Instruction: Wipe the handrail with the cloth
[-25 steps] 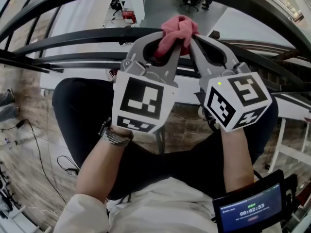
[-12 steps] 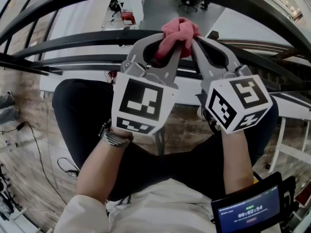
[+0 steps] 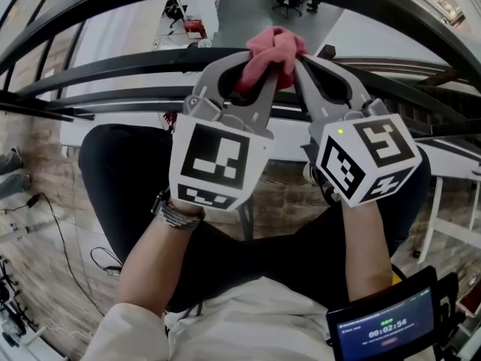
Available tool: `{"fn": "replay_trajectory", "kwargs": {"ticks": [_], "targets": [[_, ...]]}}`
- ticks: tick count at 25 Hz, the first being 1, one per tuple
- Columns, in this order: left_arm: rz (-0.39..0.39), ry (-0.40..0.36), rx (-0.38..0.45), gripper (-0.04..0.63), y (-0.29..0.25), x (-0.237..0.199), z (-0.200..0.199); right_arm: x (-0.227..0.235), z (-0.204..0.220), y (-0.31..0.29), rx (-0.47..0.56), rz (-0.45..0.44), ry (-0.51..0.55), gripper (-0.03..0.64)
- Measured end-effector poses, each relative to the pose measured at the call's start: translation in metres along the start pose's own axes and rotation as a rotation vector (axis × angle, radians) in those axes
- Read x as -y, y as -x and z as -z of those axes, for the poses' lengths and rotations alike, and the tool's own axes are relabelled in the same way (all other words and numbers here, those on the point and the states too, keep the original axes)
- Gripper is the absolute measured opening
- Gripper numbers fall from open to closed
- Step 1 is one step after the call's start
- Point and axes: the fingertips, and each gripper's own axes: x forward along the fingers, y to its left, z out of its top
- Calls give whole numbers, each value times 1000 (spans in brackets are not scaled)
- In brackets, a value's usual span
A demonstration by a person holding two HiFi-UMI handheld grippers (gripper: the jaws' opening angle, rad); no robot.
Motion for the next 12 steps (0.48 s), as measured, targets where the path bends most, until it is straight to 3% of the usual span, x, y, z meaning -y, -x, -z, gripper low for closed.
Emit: {"fn": "replay_trajectory", "kwargs": {"ticks": [12], "targets": [[17, -7, -4, 32, -6, 7, -2, 8, 2, 4, 1, 11, -12, 2]]}}
